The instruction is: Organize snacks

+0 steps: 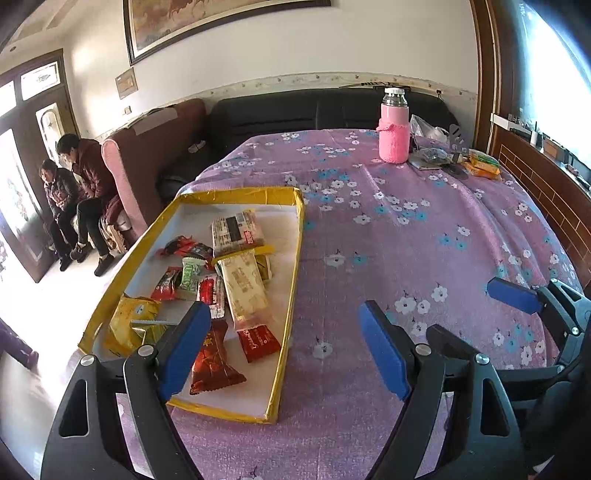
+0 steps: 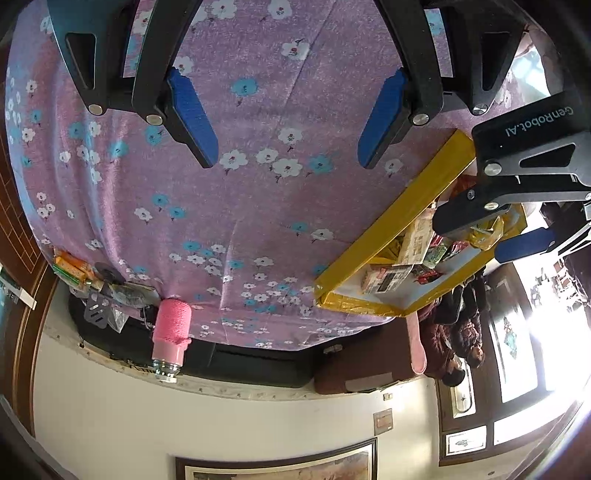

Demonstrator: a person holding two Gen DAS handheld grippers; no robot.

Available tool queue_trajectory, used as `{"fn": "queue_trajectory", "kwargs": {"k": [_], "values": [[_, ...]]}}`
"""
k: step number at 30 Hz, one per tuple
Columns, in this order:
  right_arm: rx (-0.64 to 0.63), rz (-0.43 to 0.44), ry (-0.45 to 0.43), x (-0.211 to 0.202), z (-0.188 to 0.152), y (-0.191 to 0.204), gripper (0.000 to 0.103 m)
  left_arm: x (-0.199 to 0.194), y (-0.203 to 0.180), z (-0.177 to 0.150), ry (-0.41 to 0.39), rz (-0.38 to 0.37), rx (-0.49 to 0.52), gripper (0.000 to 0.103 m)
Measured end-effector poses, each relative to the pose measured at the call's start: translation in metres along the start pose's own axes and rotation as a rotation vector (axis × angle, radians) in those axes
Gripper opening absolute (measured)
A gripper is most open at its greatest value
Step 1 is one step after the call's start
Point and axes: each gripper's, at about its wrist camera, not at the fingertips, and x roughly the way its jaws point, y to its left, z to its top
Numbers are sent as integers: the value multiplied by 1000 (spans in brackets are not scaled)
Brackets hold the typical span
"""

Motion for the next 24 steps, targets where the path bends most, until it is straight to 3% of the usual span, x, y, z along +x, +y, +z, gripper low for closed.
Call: {"fn": "queue_trajectory", "kwargs": {"k": [24], "values": [[-4, 39, 108, 40, -5, 47, 80, 36, 51, -19, 83, -79, -120, 83]]}}
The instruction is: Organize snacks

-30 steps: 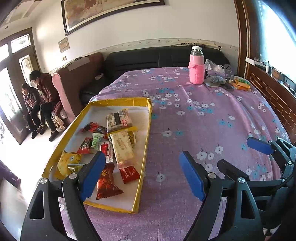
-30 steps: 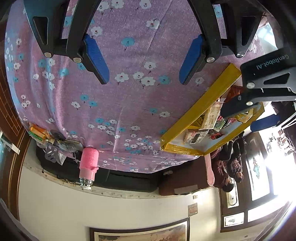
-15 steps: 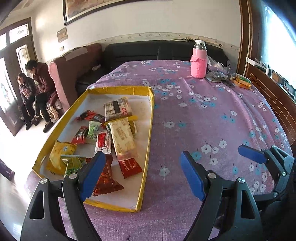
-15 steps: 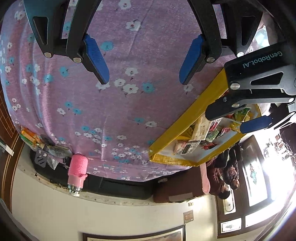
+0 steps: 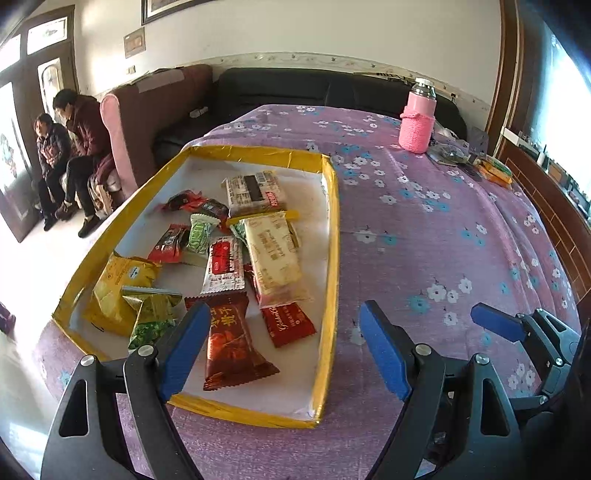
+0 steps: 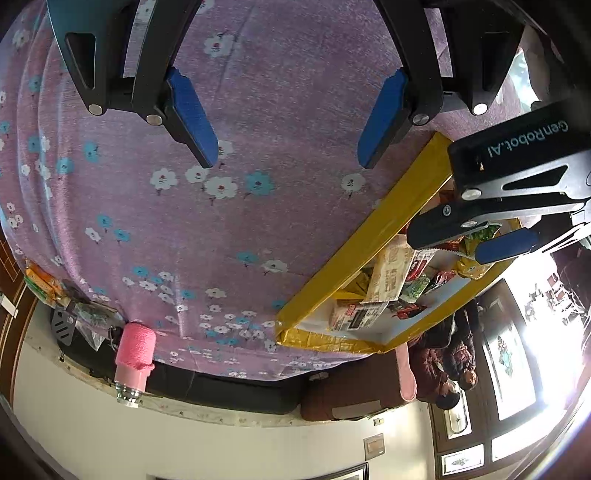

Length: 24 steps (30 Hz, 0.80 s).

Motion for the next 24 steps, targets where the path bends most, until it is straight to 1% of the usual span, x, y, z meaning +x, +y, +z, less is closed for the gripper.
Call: {"fn": "queue_trajectory", "kwargs": {"k": [3, 5, 8, 12, 15, 17, 19, 23, 24], "values": [[21, 14, -21, -4, 5, 0, 80, -7, 18, 6, -31, -8, -33, 83], [38, 23, -63, -13, 14, -1, 80, -15, 39, 12, -59, 9, -73, 83], [54, 49, -114, -24, 33, 0, 80, -26, 80, 18, -103, 60, -158, 83], [14, 91, -84, -13, 56, 21, 80, -34, 128, 15, -132, 114, -257, 83], [-86, 100, -45, 5, 67, 55, 80, -34, 158, 7, -129, 133, -323, 83], [-175, 50, -44, 17, 72, 81, 80, -29, 174, 2, -113, 125, -353, 83], [-241, -5, -44, 32, 82, 101, 80, -26, 181, -2, -103, 119, -361, 83], [-332, -78, -9, 63, 98, 128, 80, -25, 190, -6, -103, 97, -372, 83], [-358, -112, 9, 72, 100, 132, 80, -25, 192, -7, -103, 93, -372, 83]]}}
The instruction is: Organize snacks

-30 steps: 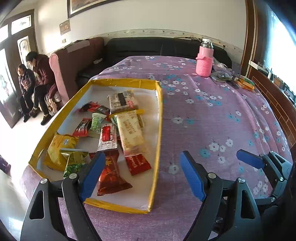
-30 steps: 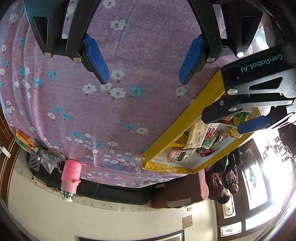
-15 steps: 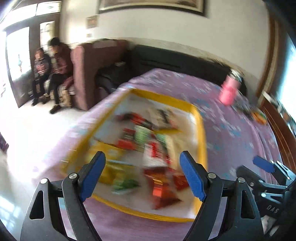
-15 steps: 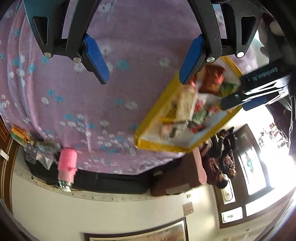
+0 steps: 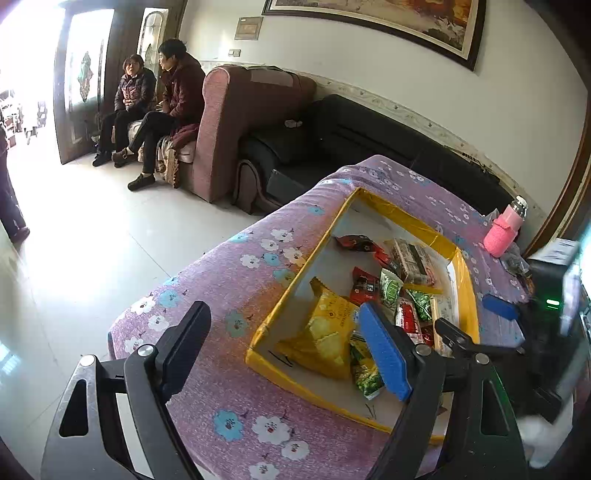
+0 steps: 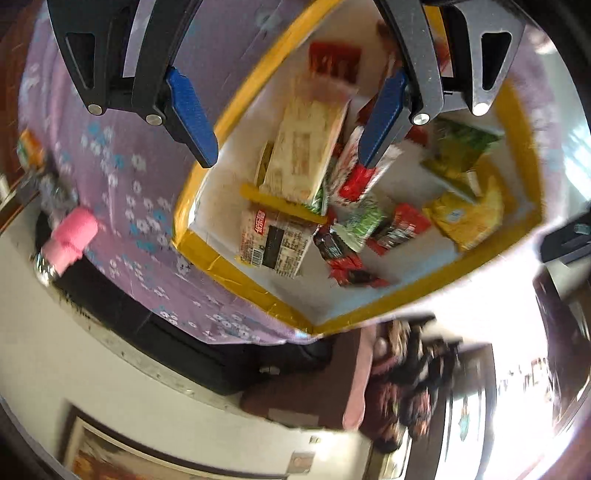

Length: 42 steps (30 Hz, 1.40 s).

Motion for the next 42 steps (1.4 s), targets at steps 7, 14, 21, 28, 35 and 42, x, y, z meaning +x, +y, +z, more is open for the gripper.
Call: {"fn": "queue_trajectory", "kwargs": {"k": [7, 14, 21, 28, 35, 42], "values": [[-8, -225, 38, 9, 3, -8, 80, 12, 13, 1, 18, -27, -31, 83], [-48, 210, -11, -20, 17, 41, 82, 8, 21, 1, 6, -30, -48, 83], [-88, 71, 18, -3, 17, 44, 83, 7, 28, 2, 5, -28, -47, 83], [-80, 52, 16, -33, -12, 18, 85, 13, 14, 1, 19, -56, -29, 83], [14, 72, -31, -28, -14, -3, 86, -4, -3, -1, 1, -61, 17, 83], [308, 66, -154, -60, -28, -84, 87, -27, -30, -3, -95, -50, 69, 83]]}}
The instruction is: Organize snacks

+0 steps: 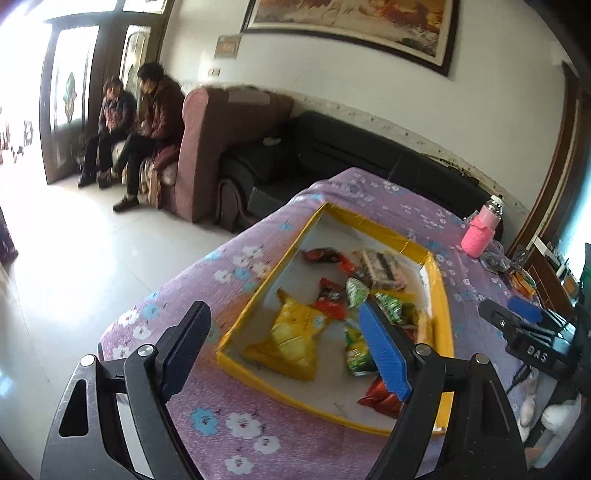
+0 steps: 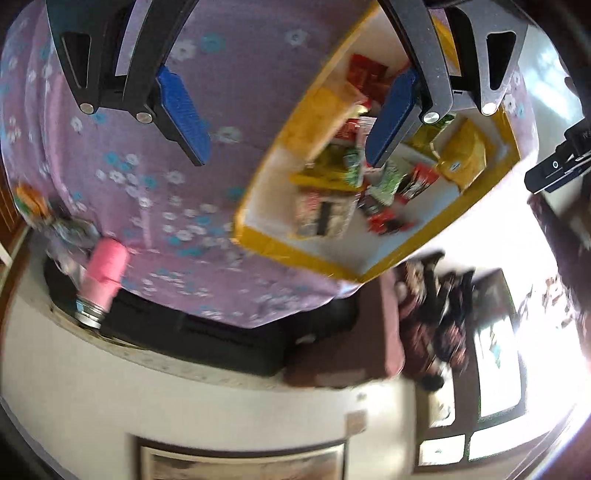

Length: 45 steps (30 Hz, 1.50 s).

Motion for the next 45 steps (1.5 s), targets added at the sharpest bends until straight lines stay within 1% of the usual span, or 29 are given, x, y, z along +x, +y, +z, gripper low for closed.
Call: {"fn": "queue_trajectory", "kwargs": {"k": [1, 3, 4, 5, 8, 10, 11, 13, 14, 15, 17, 19, 22, 26, 28, 32, 45], "values": [[18, -2, -13, -5, -4, -7, 87, -5, -7, -1, -27, 16, 14, 83], [40, -3, -40, -17, -15, -15, 87, -20, -23, -2, -107, 74, 44, 83], [48, -2, -60, -24, -22, -16, 87, -32, -32, -4, -166, 114, 57, 83], [52, -1, -74, -30, -28, -18, 87, -40, -38, -4, -205, 133, 63, 85], [57, 8, -96, -44, -47, -20, 87, -66, -58, -9, -317, 187, 85, 103], [48, 25, -84, -45, -57, -20, 87, -70, -66, -14, -340, 193, 101, 103], [36, 33, -77, -46, -62, -19, 87, -67, -71, -16, -319, 188, 116, 103], [8, 36, -77, -51, -73, -16, 87, -54, -80, -17, -216, 159, 152, 103], [-5, 36, -76, -53, -77, -16, 87, -44, -87, -19, -147, 134, 172, 103], [-15, 38, -73, -55, -82, -16, 87, -38, -92, -21, -99, 109, 184, 103], [-21, 50, -62, -56, -89, -17, 87, -28, -104, -27, -27, 68, 196, 103], [-22, 74, -42, -56, -96, -18, 87, -22, -117, -35, 14, 52, 219, 103], [-29, 90, -28, -58, -104, -18, 87, -20, -137, -48, 41, 55, 256, 103], [-35, 102, -23, -61, -107, -17, 87, -15, -144, -55, 88, 50, 254, 103], [-34, 106, -18, -62, -109, -15, 87, -12, -143, -57, 114, 62, 255, 103], [-31, 112, -9, -61, -110, -11, 87, -9, -138, -60, 132, 73, 241, 103], [-67, 97, 12, -56, -110, 5, 87, 2, -121, -63, 182, 38, 201, 103]]}}
